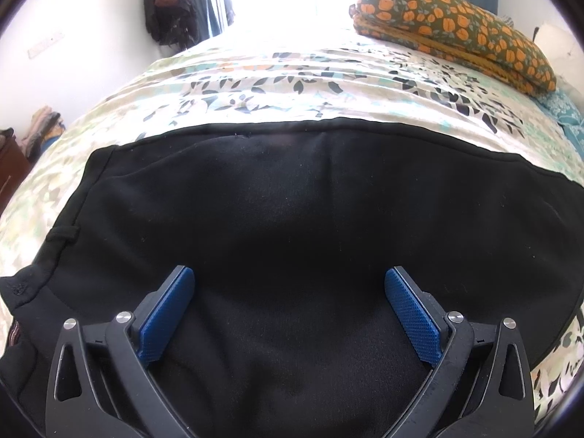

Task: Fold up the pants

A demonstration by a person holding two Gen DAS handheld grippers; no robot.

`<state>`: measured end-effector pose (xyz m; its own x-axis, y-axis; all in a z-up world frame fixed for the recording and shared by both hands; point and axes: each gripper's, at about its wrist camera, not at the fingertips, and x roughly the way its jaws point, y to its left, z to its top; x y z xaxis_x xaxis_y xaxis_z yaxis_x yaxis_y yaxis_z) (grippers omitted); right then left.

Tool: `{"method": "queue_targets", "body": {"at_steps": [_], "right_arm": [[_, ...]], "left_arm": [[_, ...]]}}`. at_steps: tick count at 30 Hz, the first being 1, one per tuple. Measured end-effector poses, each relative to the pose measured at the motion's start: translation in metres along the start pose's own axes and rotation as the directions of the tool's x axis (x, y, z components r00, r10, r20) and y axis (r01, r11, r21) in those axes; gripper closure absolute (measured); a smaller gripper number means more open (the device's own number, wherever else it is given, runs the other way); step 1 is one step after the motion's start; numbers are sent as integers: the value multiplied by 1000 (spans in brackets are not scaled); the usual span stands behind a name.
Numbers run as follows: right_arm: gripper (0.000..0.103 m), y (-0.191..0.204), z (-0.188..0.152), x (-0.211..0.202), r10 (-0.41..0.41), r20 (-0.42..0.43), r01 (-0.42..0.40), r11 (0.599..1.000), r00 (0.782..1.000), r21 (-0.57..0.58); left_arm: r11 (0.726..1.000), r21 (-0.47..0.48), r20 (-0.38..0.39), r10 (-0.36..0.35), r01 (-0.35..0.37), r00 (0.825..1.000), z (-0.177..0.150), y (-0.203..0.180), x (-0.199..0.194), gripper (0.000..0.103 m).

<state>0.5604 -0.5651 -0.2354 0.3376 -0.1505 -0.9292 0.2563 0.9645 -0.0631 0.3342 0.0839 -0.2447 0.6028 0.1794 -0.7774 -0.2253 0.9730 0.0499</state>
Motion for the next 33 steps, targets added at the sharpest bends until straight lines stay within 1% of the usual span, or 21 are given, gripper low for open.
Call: {"method": "queue_targets", "body": {"at_steps": [1,2,3,4,6,8,11,14,15,17,18,19,20,21,22,23,24,25,27,29,33], "right_arm": [[44,0,0,5,23,-11,-23,1000,1000,-2],[59,0,-1,4,4,2,-4,1000,1000,-5],[82,0,-2,-3,-7,43,7,1000,999,-7],[89,1,-5,-14,13,80,-12,1000,997,-11],[91,7,-19,-44,38,155,-32,999,987,-43],[92,13,-42,-84,116,218,-100,991,969,-84],[93,30,-109,-153,203,275,-157,971,940,-180],[93,40,-207,-209,284,290,-232,952,914,-200],[94,39,-241,-220,293,281,-251,952,914,-175],[93,36,-307,-226,258,258,-239,965,931,-105],[93,34,-336,-224,221,231,-210,975,947,-72],[87,30,-362,-221,186,200,-184,982,962,-29],[80,23,-386,-220,167,186,-176,984,968,32],[60,13,-405,-224,166,194,-188,977,967,103],[46,1,-415,-233,167,222,-208,961,961,180],[44,-10,-422,-247,174,282,-240,945,944,222],[39,-16,-427,-261,171,341,-258,938,924,230],[31,-17,-431,-273,148,380,-246,943,913,223],[28,-14,-436,-281,132,404,-227,954,905,197],[28,-7,-437,-277,176,390,-261,949,904,177],[28,27,-433,-270,229,361,-270,960,904,67]], "left_arm": [[1000,-1,1,-1,1,1000,0,0,0,1],[1000,-2,2,-2,2,1000,0,0,0,1],[1000,-2,3,-3,3,1000,0,0,0,1],[1000,-3,3,-4,4,1000,0,0,1,1],[1000,-3,3,-4,4,1000,0,1,0,1],[1000,-2,2,-1,1,1000,0,0,1,1],[1000,4,-1,9,-9,1000,2,-2,1,1],[1000,15,-6,27,-27,1000,3,-4,-1,1],[999,19,-8,35,-35,999,4,-6,-1,1],[998,27,-14,55,-55,998,6,-8,-3,1],[997,29,-24,65,-65,998,7,-9,-4,1],[997,30,-42,74,-73,996,9,-10,-5,1],[996,35,-74,81,-78,994,12,-11,-7,1],[996,45,-119,79,-74,990,16,-11,-10,1],[997,54,-163,67,-59,984,19,-11,-16,1],[998,45,-180,41,-34,983,18,-8,-27,1],[1000,24,-169,12,-8,986,15,-4,-42,1],[1000,6,-156,-15,16,988,9,-1,-59,1],[997,-5,-155,-72,72,985,-8,7,-87,1],[994,14,-162,-102,106,982,-29,13,-114,1],[991,93,-119,-86,97,989,-76,26,-157,1]]}}
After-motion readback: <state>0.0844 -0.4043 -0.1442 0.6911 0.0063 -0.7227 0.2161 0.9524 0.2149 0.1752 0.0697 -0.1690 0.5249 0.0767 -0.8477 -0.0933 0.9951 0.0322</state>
